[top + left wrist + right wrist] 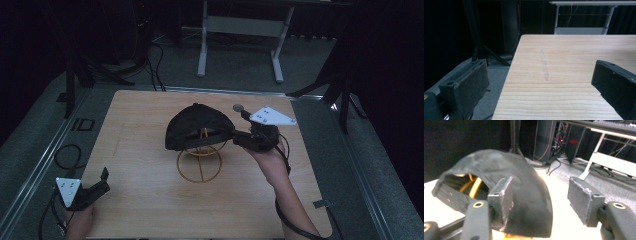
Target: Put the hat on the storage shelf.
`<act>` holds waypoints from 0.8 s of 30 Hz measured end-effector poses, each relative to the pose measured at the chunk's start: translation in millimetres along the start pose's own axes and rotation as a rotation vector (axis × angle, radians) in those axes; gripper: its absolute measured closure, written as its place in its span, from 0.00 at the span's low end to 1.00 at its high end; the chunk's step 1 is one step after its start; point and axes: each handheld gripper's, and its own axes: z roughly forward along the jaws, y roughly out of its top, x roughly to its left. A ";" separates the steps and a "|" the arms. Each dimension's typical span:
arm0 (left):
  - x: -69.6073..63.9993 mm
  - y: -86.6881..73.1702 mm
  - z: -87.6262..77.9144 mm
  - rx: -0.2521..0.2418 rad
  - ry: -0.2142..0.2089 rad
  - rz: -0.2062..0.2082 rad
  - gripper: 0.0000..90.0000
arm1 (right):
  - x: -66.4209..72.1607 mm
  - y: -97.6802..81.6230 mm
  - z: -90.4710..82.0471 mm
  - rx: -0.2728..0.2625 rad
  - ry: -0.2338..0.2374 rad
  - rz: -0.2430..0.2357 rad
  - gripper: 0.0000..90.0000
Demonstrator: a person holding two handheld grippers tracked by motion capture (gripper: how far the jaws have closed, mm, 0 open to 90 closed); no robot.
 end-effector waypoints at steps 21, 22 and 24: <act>-0.3 0.0 0.0 0.001 0.002 0.001 0.02 | -67.6 -66.3 -37.9 0.005 -0.120 0.104 0.15; -0.1 0.0 -0.1 0.002 0.002 0.001 0.02 | -72.6 -75.3 -40.8 0.010 -0.134 0.097 0.15; 0.1 0.0 -0.1 0.002 0.002 -0.001 0.02 | -77.1 -85.2 -43.5 0.022 -0.151 0.097 0.15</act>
